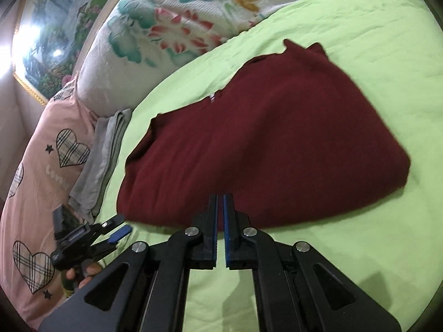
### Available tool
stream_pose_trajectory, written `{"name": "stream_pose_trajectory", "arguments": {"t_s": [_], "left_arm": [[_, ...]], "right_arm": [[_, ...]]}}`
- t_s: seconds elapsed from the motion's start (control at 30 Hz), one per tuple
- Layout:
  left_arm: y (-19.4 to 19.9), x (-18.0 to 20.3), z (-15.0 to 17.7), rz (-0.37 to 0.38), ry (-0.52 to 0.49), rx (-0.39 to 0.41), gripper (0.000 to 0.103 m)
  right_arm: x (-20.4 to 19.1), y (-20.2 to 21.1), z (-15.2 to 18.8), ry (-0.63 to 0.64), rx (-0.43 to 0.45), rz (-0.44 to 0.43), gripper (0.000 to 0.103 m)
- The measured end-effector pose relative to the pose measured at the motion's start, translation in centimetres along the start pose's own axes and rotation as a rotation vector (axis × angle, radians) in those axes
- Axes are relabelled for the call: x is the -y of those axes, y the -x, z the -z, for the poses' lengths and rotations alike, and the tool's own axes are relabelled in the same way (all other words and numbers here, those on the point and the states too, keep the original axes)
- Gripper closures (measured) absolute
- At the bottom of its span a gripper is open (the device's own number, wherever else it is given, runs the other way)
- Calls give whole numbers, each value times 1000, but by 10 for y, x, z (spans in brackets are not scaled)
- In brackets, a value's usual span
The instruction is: Fold large clothes
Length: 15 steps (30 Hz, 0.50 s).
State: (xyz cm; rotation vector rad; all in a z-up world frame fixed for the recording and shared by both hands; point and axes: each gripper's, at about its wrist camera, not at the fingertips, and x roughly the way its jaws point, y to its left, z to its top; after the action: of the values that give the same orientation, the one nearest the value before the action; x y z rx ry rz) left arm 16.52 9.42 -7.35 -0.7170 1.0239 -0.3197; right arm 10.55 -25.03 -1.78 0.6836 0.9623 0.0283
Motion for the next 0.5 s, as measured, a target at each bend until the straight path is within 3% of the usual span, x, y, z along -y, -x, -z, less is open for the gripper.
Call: {"name": "stream_pose_trajectory", "arguments": {"t_s": [0.1, 0.33, 0.4, 0.5], "left_arm": [[-10, -5, -5, 39, 72, 30, 39], [-26, -21, -42, 68, 221, 132, 39], [-29, -23, -55, 51, 241, 155, 47], [-38, -23, -66, 27, 226, 150, 72]], "right_arm": [[-6, 1, 7, 6, -7, -7, 100], [-12, -5, 14, 0, -28, -25, 100], [-18, -10, 9, 3, -30, -36, 100], [-31, -21, -10, 35, -3, -39, 100]]}}
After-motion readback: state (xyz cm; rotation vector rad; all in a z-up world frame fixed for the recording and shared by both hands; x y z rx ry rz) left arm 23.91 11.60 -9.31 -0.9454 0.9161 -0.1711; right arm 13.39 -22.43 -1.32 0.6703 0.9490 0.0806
